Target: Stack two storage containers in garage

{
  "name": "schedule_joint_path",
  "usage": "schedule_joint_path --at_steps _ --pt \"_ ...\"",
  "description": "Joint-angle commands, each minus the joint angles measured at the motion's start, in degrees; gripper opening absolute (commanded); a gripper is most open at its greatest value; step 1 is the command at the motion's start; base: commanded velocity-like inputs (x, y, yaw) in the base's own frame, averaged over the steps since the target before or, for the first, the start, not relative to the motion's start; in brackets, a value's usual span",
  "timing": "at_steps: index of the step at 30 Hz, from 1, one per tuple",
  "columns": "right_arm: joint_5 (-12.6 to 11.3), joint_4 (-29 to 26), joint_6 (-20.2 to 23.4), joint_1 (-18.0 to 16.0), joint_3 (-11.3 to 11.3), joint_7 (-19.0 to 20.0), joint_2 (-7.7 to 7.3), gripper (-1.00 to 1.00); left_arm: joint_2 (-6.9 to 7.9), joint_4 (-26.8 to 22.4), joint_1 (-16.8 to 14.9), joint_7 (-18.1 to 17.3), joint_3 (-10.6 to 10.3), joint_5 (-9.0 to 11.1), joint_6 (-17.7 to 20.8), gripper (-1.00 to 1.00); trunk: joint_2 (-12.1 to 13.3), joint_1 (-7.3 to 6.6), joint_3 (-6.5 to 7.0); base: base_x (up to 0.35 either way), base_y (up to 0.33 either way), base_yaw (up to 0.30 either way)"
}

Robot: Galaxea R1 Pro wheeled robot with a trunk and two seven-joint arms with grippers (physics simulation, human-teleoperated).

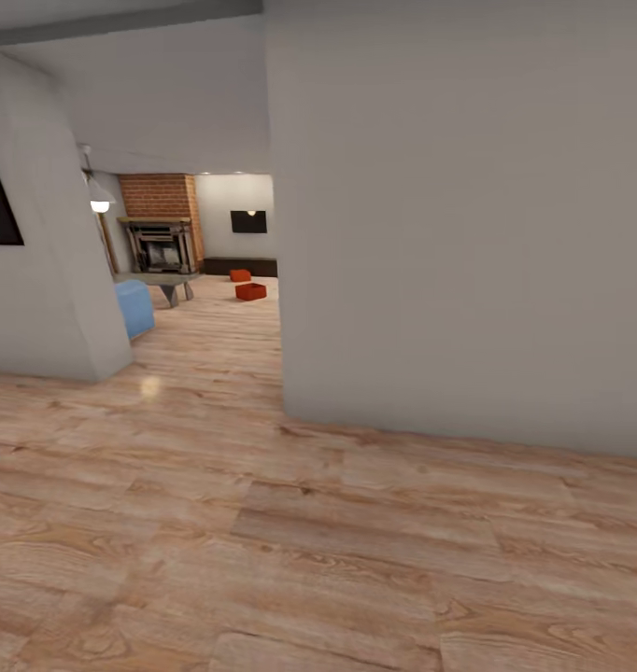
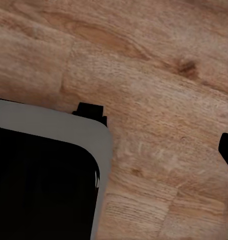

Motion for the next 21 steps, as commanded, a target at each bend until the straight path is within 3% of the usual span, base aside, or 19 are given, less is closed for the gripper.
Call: schedule_joint_path --at_steps 1,21 --pt "0.2 0.2 -0.3 -0.1 0.3 0.1 -0.02 1.00 -0.02 0.0 0.0 0.1 0.2 0.1 -0.1 1.00 0.0 0.03 -0.05 0.321 0.000 0.269" --pt "0.1 0.2 -0.4 -0.1 0.3 0.0 -0.10 1.00 -0.02 0.0 0.0 0.0 0.1 0.1 -0.1 1.00 0.0 0.03 -0.05 0.321 0.000 0.249"
